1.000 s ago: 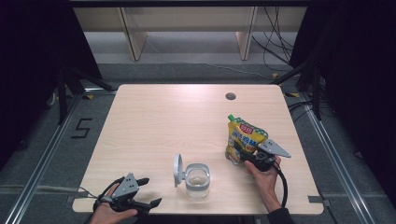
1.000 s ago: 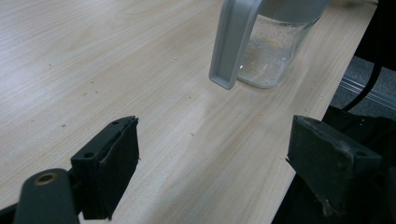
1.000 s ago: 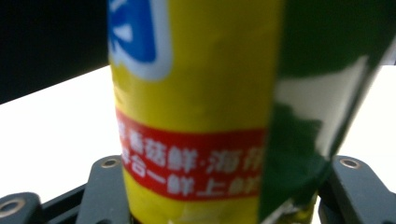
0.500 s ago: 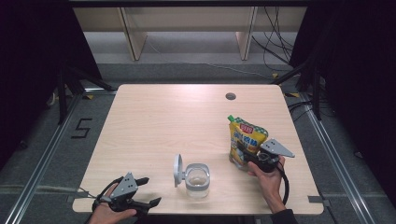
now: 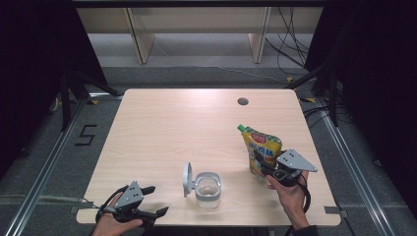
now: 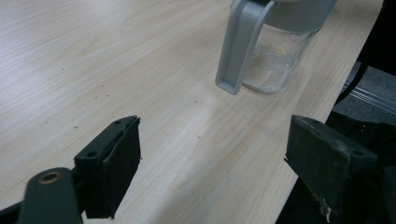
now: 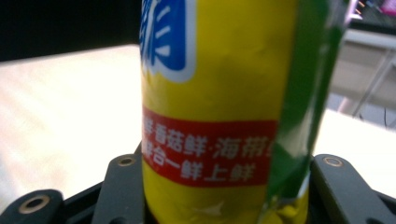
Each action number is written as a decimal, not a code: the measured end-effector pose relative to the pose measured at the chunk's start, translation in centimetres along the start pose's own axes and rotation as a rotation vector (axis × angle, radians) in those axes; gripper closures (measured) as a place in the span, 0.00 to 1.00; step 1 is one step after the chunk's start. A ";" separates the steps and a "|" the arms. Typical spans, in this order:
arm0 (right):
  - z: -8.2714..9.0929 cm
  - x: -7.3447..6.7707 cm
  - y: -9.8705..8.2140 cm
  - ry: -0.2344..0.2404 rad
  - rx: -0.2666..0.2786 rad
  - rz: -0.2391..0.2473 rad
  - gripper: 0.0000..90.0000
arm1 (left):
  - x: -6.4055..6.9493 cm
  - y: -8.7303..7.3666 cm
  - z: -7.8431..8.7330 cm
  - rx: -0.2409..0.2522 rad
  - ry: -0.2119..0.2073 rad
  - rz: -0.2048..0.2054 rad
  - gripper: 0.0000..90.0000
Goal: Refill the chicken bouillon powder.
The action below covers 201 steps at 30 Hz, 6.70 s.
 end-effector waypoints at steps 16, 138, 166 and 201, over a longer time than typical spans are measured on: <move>2.3 -5.6 1.8 -0.050 -0.102 0.508 0.58 | 0.0 -0.1 -0.2 -0.004 0.000 0.003 0.19; 4.0 -12.1 2.4 -0.449 -0.321 1.739 0.62 | -0.1 -0.3 -0.5 -0.030 -0.005 -0.003 0.19; 4.2 -11.9 2.2 -0.449 -0.316 1.695 0.62 | -0.2 -0.3 -0.4 -0.039 0.003 -0.009 0.19; 3.9 -12.7 2.3 -0.458 -0.316 1.813 0.63 | 0.0 -0.3 -0.6 -0.027 -0.011 -0.009 0.19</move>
Point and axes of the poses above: each handheld gripper's, and its own axes: z roughly backward along the jaws, y roughly out of its top, x roughly to its right, the point moved 4 cm from there along -z, roughly forward along the jaws, and after that the axes turned 8 degrees about -x, right-handed, at the moved point
